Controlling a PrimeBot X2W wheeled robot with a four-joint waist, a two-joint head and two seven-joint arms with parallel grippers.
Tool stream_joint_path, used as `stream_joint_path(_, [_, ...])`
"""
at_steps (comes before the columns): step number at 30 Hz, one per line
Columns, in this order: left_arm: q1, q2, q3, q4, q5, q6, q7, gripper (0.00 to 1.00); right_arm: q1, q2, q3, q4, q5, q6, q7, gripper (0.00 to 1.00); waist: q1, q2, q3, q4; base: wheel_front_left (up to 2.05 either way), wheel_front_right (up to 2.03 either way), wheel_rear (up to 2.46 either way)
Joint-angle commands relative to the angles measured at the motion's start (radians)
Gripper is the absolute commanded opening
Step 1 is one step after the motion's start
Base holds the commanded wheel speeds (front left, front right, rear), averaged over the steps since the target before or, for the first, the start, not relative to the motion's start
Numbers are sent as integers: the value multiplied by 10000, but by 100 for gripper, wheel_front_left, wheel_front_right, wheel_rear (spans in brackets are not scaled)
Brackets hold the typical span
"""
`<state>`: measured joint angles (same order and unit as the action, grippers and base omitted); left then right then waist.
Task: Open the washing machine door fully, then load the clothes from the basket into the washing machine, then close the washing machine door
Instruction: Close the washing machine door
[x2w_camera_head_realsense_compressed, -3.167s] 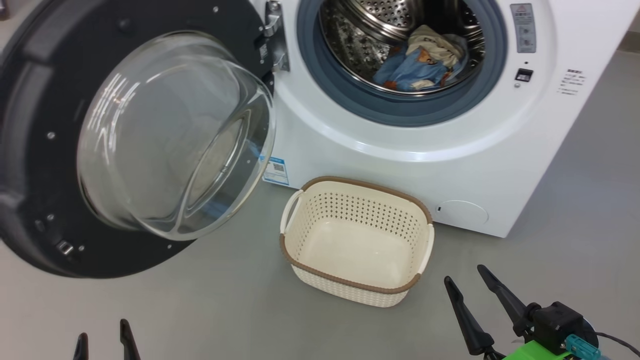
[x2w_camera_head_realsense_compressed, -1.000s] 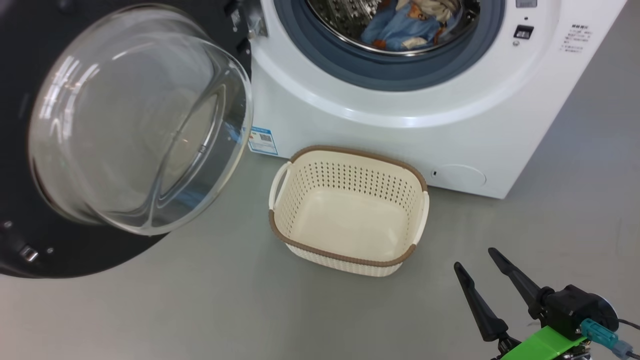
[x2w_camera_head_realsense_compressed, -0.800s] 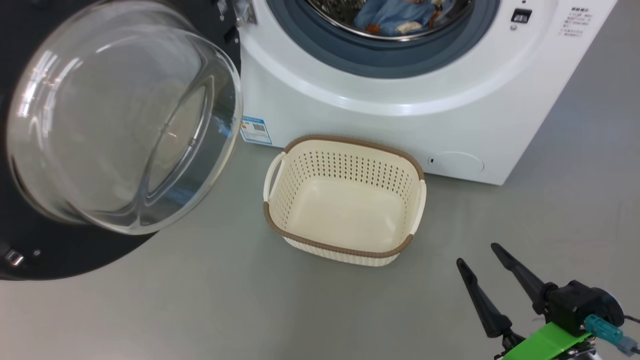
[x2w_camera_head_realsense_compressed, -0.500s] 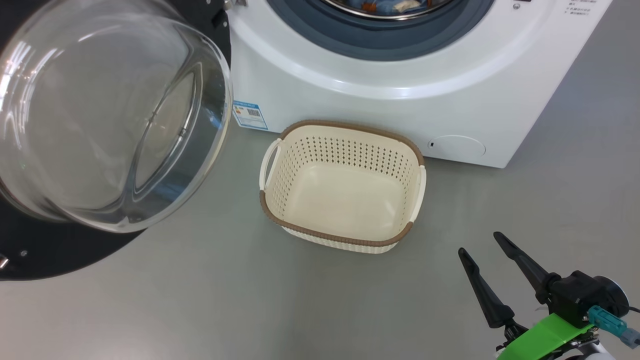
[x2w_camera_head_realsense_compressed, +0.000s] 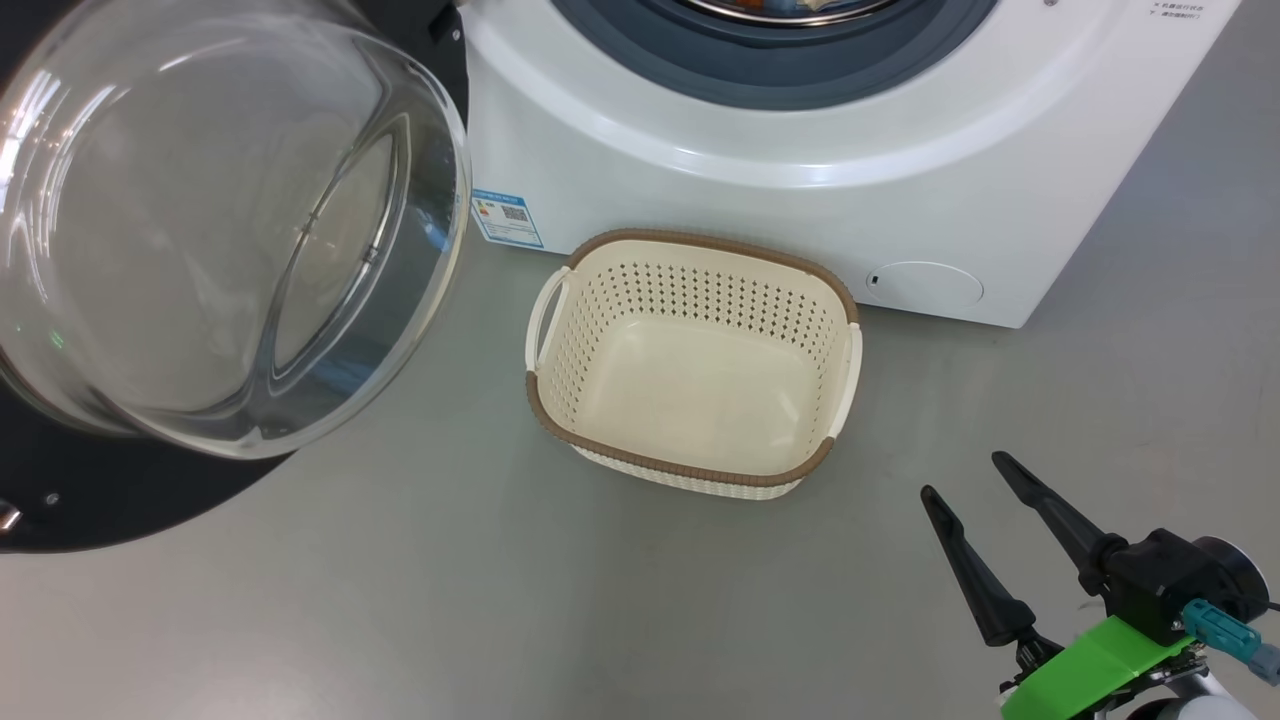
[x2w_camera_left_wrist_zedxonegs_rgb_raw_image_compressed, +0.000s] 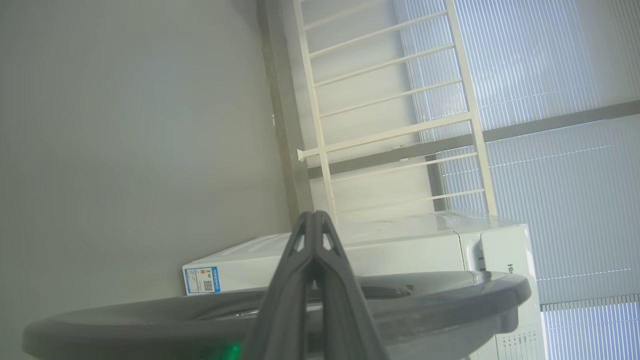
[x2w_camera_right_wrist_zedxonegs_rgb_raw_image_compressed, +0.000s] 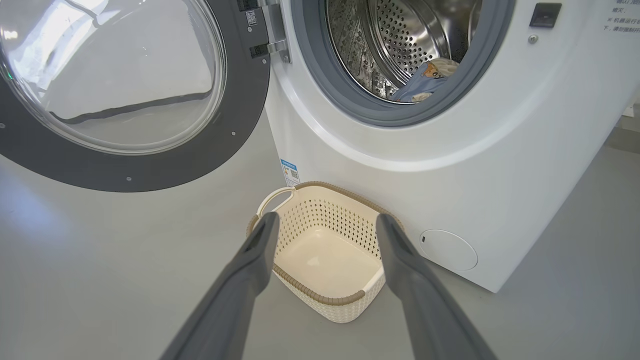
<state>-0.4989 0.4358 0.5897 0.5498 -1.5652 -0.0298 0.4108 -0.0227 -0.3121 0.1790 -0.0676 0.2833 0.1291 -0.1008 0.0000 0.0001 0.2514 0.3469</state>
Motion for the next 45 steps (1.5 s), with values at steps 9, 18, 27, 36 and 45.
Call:
stream_joint_path(9, [290, 530, 113, -756, -313, 169, 700, 0, -170, -113, 259, -234, 44, 16, -10, 100, 0, -1, -15, -57, 0, 0, 0])
stream_joint_path(18, [667, 397, 30, -1404, -726, 464, 1618, 0, -113, -65, 299, -118, 96, 16, -71, 100, 0, -1, -194, -38, 0, 0, 0])
stream_joint_path(27, [1111, 278, -36, -2278, -1210, 905, 2605, 0, -87, -26, 341, -32, 118, 16, -107, 100, 0, -1, -238, 4, 0, 0, 0])
stream_joint_path(36, [1325, -18, -123, -2900, -1564, 1106, 3138, 0, -132, -20, 347, 26, 157, 16, -146, 100, 0, -1, -207, -89, 0, 0, 0])
stream_joint_path(45, [1513, -262, -290, -3759, -2105, 1576, 3946, 0, -174, 75, 334, 120, 158, 16, -202, 100, 0, -1, -267, -162, 0, 0, 0])
